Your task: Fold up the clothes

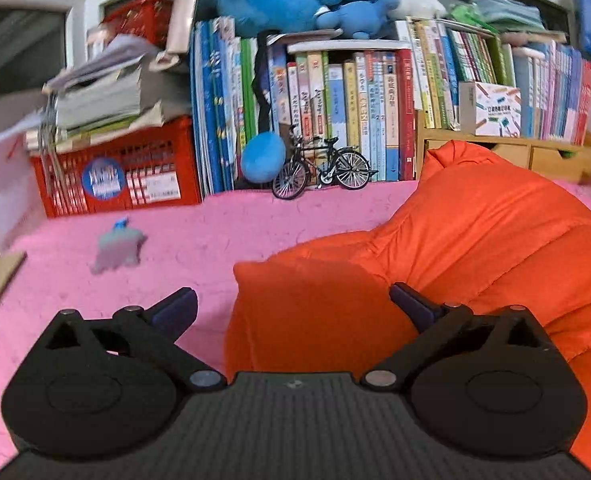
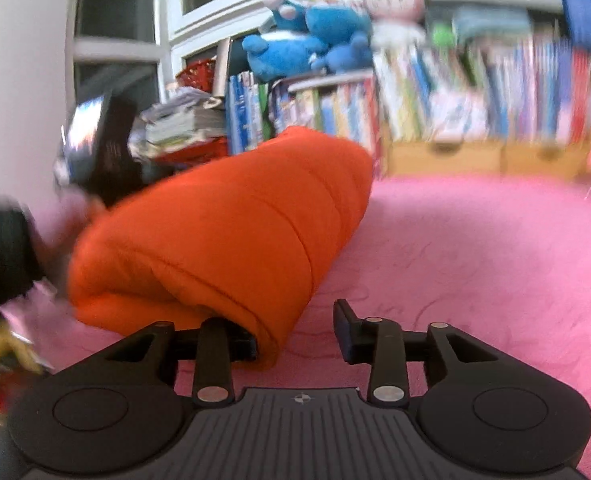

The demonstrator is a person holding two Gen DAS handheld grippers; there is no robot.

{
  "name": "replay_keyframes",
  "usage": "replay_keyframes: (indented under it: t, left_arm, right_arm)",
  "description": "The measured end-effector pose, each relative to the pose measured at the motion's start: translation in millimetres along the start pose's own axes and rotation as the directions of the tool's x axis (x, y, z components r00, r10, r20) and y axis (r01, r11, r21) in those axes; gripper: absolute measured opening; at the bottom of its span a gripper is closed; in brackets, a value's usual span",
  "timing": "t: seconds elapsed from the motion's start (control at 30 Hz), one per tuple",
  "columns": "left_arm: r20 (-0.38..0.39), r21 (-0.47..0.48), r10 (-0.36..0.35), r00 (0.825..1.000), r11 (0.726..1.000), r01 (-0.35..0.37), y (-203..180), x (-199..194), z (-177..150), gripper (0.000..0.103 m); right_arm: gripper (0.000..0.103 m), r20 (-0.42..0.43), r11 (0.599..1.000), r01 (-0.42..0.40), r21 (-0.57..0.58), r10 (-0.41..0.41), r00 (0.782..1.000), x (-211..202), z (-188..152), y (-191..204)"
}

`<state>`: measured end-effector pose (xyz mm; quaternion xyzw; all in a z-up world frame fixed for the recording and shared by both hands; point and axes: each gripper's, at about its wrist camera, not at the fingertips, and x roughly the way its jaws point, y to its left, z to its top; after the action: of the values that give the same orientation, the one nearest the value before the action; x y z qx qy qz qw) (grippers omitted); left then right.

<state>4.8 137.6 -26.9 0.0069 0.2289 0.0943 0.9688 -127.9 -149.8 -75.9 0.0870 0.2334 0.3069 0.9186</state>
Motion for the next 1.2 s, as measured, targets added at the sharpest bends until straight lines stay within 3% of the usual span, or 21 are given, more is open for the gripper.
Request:
replay_keyframes:
  t: [0.13, 0.17, 0.2, 0.3, 0.37, 0.43, 0.5, 0.6, 0.73, 0.8, 0.93, 1.0, 1.2]
  left_arm:
    - [-0.013, -0.062, -0.036, 0.999, 0.997, 0.035, 9.5, 5.4, -3.3, 0.103]
    - [-0.017, -0.073, -0.044, 0.999, 0.996, 0.043, 11.3, 6.4, -3.3, 0.103]
    - [-0.018, -0.077, -0.049, 0.999, 0.996, 0.048, 11.8, 6.2, -3.2, 0.103]
    - [-0.013, -0.078, -0.051, 0.999, 0.996, 0.050, 11.9, 6.6, -3.3, 0.103]
    - [-0.013, -0.085, -0.057, 0.998, 0.995, 0.056, 12.7, 6.5, -3.3, 0.103]
    - [-0.016, -0.099, -0.070, 0.997, 0.993, 0.068, 15.3, 7.5, -3.4, 0.103]
    - [-0.020, -0.121, -0.087, 0.996, 0.989, 0.084, 18.7, 8.3, -3.7, 0.103]
    - [-0.026, -0.163, -0.118, 0.993, 0.980, 0.112, 25.4, 10.8, -4.6, 0.103]
    - [-0.041, -0.246, -0.179, 0.983, 0.955, 0.163, 38.6, 16.8, -6.3, 0.103]
    - [-0.056, -0.288, -0.208, 0.976, 0.940, 0.184, 43.7, 22.3, -6.4, 0.103]
    - [-0.076, -0.336, -0.215, 0.974, 0.925, 0.178, 48.6, 32.2, -2.4, 0.103]
    - [-0.082, -0.342, -0.220, 0.972, 0.922, 0.180, 48.0, 39.3, 3.8, 0.103]
    - [-0.086, -0.300, -0.226, 0.970, 0.935, 0.191, 17.5, 71.2, 28.5, 0.103]
  right_arm:
    - [0.072, -0.030, 0.940, -0.227, 0.252, 0.243, 0.970, -24.2, 27.2, -54.4]
    - [0.085, -0.020, 0.918, -0.263, 0.298, 0.281, 0.959, -29.3, 34.7, -66.0]
    - [0.096, 0.005, 0.898, -0.288, 0.332, 0.304, 0.953, -32.5, 43.1, -76.4]
    - [0.103, 0.064, 0.837, -0.338, 0.430, 0.345, 0.936, -22.7, 73.9, -105.5]
    - [0.103, 0.047, 0.833, -0.317, 0.453, 0.333, 0.942, 0.3, 95.8, -117.7]
    - [0.103, -0.010, 0.863, -0.259, 0.434, 0.292, 0.956, 35.5, 120.8, -121.2]
    - [0.103, -0.080, 0.878, -0.221, 0.424, 0.280, 0.957, 76.8, 135.1, -118.7]
    - [0.103, -0.177, 0.853, -0.190, 0.486, 0.309, 0.934, 139.9, 144.6, -120.7]
    - [0.103, -0.187, 0.738, -0.252, 0.626, 0.455, 0.871, 194.1, 143.4, -126.3]
    - [0.103, -0.195, 0.744, -0.270, 0.611, 0.472, 0.860, 211.2, 144.9, -120.7]
    - [0.080, -0.163, 0.808, -0.293, 0.510, 0.425, 0.890, 215.5, 150.0, -103.5]
    - [0.073, -0.139, 0.795, -0.302, 0.526, 0.430, 0.892, 219.1, 155.4, -107.2]
    - [0.072, -0.077, 0.757, -0.290, 0.585, 0.408, 0.910, 233.7, 161.7, -141.5]
